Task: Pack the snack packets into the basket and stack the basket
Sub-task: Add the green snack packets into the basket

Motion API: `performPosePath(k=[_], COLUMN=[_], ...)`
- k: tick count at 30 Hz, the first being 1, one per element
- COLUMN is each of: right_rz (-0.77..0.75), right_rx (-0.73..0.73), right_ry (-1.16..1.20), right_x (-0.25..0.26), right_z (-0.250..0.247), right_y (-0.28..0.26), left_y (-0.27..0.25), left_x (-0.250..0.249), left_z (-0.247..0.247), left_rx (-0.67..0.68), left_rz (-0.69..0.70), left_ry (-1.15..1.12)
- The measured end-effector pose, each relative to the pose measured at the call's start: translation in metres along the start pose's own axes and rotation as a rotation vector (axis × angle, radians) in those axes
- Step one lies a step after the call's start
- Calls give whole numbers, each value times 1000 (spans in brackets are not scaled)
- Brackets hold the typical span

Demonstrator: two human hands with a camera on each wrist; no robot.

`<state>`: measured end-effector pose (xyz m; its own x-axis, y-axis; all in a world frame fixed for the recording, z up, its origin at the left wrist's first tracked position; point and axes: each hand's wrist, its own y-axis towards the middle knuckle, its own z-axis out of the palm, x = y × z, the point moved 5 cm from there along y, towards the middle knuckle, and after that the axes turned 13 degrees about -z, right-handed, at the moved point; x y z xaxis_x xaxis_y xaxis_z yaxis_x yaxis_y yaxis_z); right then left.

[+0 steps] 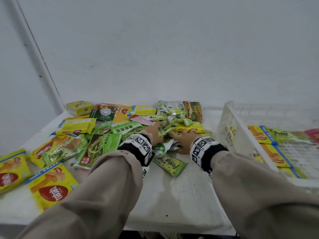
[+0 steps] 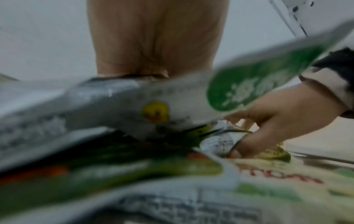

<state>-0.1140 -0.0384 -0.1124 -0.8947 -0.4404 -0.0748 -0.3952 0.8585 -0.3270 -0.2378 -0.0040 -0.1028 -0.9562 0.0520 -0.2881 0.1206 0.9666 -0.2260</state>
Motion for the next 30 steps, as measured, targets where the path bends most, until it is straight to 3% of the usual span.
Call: performPosePath(k=[7, 18, 22, 30], right_rz=[-85, -155, -133, -86], right_rx=[-47, -128, -79, -66], right_ry=[-122, -50, 34, -91], right_x=[3, 0, -6, -13], right_z=[-3, -7, 3, 9], right_y=[-4, -6, -4, 1], left_y=[5, -2, -6, -5], left_x=[-5, 0, 2, -7], left_z=[1, -6, -7, -2], left_rx=[-131, -147, -169, -88], left_rz=[-22, -73, -76, -16], left_ry=[8, -72, -81, 18])
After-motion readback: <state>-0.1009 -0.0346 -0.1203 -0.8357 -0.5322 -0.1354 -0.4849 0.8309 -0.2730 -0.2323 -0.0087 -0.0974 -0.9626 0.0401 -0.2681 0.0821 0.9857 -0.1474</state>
